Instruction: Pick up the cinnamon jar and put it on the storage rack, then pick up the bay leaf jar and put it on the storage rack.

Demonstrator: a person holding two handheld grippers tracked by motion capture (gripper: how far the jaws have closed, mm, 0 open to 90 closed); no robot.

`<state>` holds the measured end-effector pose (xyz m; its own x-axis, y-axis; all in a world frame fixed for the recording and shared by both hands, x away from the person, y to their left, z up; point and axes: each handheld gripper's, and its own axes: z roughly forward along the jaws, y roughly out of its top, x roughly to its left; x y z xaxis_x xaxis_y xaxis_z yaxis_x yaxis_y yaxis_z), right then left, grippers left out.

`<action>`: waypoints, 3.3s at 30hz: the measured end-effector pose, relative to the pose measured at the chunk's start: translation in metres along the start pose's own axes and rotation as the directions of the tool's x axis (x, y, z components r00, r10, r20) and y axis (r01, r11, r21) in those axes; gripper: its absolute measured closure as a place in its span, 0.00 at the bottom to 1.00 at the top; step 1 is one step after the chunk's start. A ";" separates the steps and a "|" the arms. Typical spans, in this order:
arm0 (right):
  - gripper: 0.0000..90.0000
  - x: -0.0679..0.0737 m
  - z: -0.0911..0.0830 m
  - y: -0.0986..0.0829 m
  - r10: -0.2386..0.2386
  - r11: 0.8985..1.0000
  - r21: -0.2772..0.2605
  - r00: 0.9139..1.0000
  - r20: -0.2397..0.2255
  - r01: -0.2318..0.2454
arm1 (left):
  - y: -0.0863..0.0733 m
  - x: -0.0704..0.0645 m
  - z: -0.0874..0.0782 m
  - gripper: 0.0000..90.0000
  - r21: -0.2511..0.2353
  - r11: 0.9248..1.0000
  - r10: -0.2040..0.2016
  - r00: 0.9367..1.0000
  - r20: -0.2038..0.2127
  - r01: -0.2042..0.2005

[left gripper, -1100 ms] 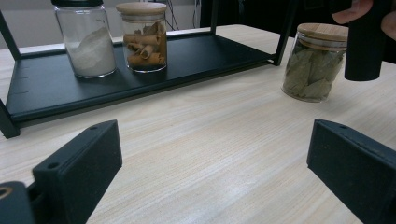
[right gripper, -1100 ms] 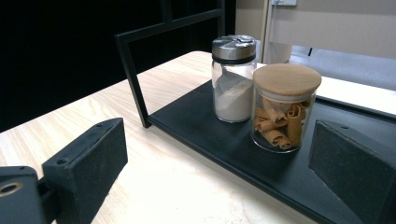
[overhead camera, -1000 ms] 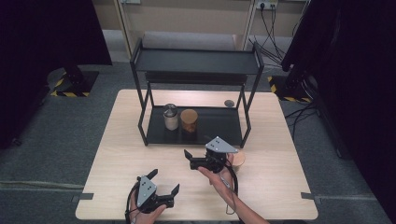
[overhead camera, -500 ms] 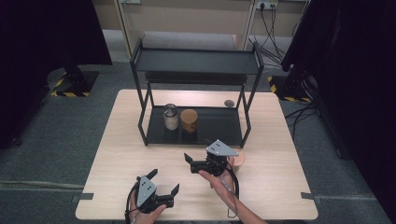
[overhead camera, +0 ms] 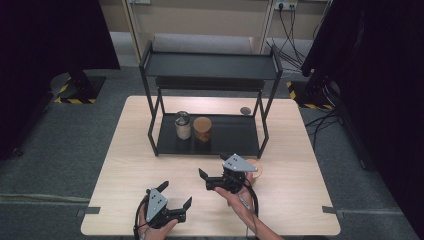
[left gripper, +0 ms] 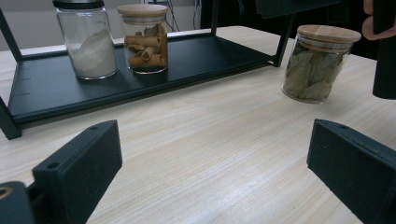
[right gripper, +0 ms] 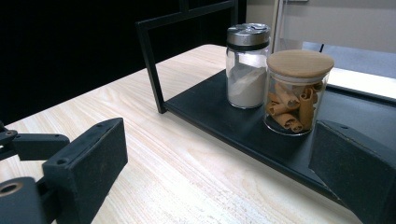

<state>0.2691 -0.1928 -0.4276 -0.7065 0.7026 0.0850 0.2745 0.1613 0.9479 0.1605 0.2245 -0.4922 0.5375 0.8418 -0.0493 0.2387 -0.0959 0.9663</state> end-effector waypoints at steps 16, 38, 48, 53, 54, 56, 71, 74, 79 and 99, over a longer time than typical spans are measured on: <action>0.06 -0.004 -0.013 -0.010 0.011 1.000 0.014 1.000 -0.010 -0.011 | 0.000 0.000 0.000 0.03 -0.002 1.000 0.000 1.000 0.000 0.000; 0.06 -0.005 -0.025 -0.018 0.010 1.000 0.017 1.000 -0.008 -0.010 | 0.000 0.000 0.000 0.03 -0.002 1.000 -0.001 1.000 -0.001 0.001; 0.06 -0.004 -0.030 -0.022 0.001 1.000 0.021 1.000 -0.006 -0.001 | 0.000 0.000 0.000 0.03 -0.004 1.000 -0.002 1.000 -0.002 0.002; 0.06 -0.003 -0.034 -0.024 -0.003 1.000 0.020 1.000 -0.009 0.003 | 0.000 0.000 -0.001 0.03 -0.005 1.000 -0.001 1.000 -0.003 0.001; 0.06 -0.003 -0.034 -0.024 -0.003 1.000 0.020 1.000 -0.009 0.003 | 0.000 0.000 0.000 0.03 -0.007 1.000 -0.004 1.000 -0.003 0.004; 0.06 -0.003 -0.036 -0.025 -0.001 1.000 0.020 1.000 -0.010 0.001 | 0.000 0.000 -0.001 0.03 -0.004 1.000 -0.002 1.000 -0.003 0.002; 0.06 -0.004 -0.046 -0.030 0.001 1.000 0.019 1.000 -0.002 -0.001 | 0.000 0.000 -0.001 0.03 -0.008 1.000 -0.001 1.000 -0.003 0.001; 0.06 -0.005 -0.048 -0.031 0.004 1.000 0.020 1.000 0.000 -0.004 | 0.000 0.000 -0.001 0.03 -0.008 1.000 -0.001 1.000 -0.004 0.001; 0.06 -0.005 -0.053 -0.033 0.001 1.000 0.020 1.000 0.005 -0.001 | 0.000 0.000 -0.001 0.03 -0.007 1.000 0.000 1.000 -0.005 0.000; 0.06 -0.008 -0.071 -0.042 0.008 1.000 0.025 0.999 0.036 -0.009 | 0.000 -0.001 -0.001 0.03 -0.009 1.000 0.001 1.000 -0.005 -0.001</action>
<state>0.2168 -0.2544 -0.4463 -0.6801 0.7285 0.0818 0.2970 0.1718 0.9393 0.1594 0.2244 -0.4924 0.5336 0.8445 -0.0466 0.2309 -0.0925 0.9686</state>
